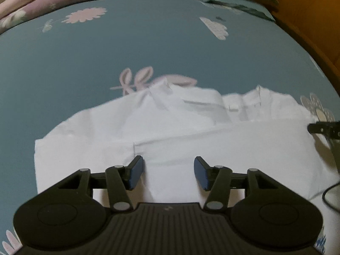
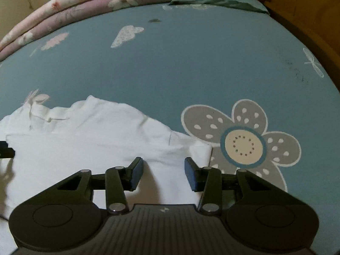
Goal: Fold clothes
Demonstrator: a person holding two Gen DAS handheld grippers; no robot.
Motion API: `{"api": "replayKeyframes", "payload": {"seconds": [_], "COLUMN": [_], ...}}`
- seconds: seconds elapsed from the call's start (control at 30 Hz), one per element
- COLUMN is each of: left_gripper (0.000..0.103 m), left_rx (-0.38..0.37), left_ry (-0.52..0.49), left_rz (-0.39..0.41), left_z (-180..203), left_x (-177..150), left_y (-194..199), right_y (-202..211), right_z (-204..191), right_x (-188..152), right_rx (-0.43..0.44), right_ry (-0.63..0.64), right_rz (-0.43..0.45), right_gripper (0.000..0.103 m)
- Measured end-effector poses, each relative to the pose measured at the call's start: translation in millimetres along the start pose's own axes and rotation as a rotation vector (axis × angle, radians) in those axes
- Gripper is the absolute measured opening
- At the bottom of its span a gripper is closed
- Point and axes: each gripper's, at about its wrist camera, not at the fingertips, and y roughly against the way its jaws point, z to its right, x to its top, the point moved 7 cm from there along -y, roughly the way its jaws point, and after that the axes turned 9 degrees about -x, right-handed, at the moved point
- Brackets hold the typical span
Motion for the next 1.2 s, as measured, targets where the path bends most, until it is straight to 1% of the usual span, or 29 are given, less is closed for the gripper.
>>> {"api": "replayKeyframes", "payload": {"seconds": [0.07,0.1,0.2,0.27,0.33,0.4,0.43,0.5,0.57,0.67,0.7,0.83,0.93,1.03,1.1,1.13,1.2], "left_gripper": [0.054,0.055,0.055,0.057,0.058,0.059,0.059,0.058,0.058,0.061,0.061,0.062,0.063,0.063,0.063,0.063,0.063], "left_rx": [-0.006,-0.013,-0.010,-0.002,0.015,0.020,0.017,0.006,-0.008,-0.039,-0.040,-0.055,-0.076,-0.110,-0.145,-0.166,-0.187], "left_ry": [-0.006,-0.012,-0.058,-0.107,-0.158,-0.169,-0.162,-0.149,-0.141,-0.159,-0.173,-0.209,-0.227,-0.239,-0.261,-0.285,-0.364], "left_rz": [0.037,0.049,0.044,0.027,-0.003,-0.049,-0.056,-0.042,-0.019,0.036,0.042,0.020,0.002,0.031,0.050,0.054,0.051], "left_z": [3.5,6.0,14.8,19.6,22.3,19.2,17.2,14.7,13.1,15.3,16.2,15.5,13.3,13.0,14.8,16.7,22.1], "left_x": [4.2,4.8,-5.2,-17.1,-32.5,-47.3,-50.4,-51.2,-50.4,-43.7,-41.8,-44.7,-49.2,-48.7,-52.6,-56.0,-67.6], "left_y": [11.0,17.1,34.0,39.4,39.5,32.6,31.8,36.6,43.0,52.6,51.2,35.7,27.3,42.2,56.8,63.3,73.4], "right_y": [10.4,17.9,41.0,53.2,57.2,56.5,52.5,51.2,60.2,72.6,71.5,60.6,55.4,71.5,86.5,94.1,107.3], "right_z": [0.7,-0.6,-15.1,-30.7,-44.1,-54.8,-56.8,-56.8,-59.1,-75.4,-81.8,-108.3,-123.5,-122.0,-122.7,-123.1,-125.3], "right_x": [4.0,4.2,-6.0,-19.1,-34.6,-50.7,-57.8,-60.0,-53.3,-43.3,-44.7,-55.6,-61.5,-63.1,-71.9,-76.8,-89.1], "right_rx": [-0.028,-0.020,0.007,0.032,0.034,0.029,0.018,-0.004,-0.034,-0.006,-0.006,-0.021,-0.038,-0.046,-0.043,-0.040,-0.041], "right_ry": [0.000,-0.002,0.040,0.087,0.129,0.158,0.155,0.128,0.117,0.105,0.111,0.146,0.162,0.146,0.171,0.185,0.218], "right_rz": [0.012,0.024,0.029,0.022,0.004,-0.024,-0.044,-0.045,-0.017,0.022,0.022,0.004,-0.001,0.004,0.002,0.001,-0.009], "right_gripper": [0.050,0.051,0.053,0.053,0.054,0.055,0.055,0.057,0.057,0.058,0.058,0.058,0.060,0.061,0.061,0.062,0.065]}}
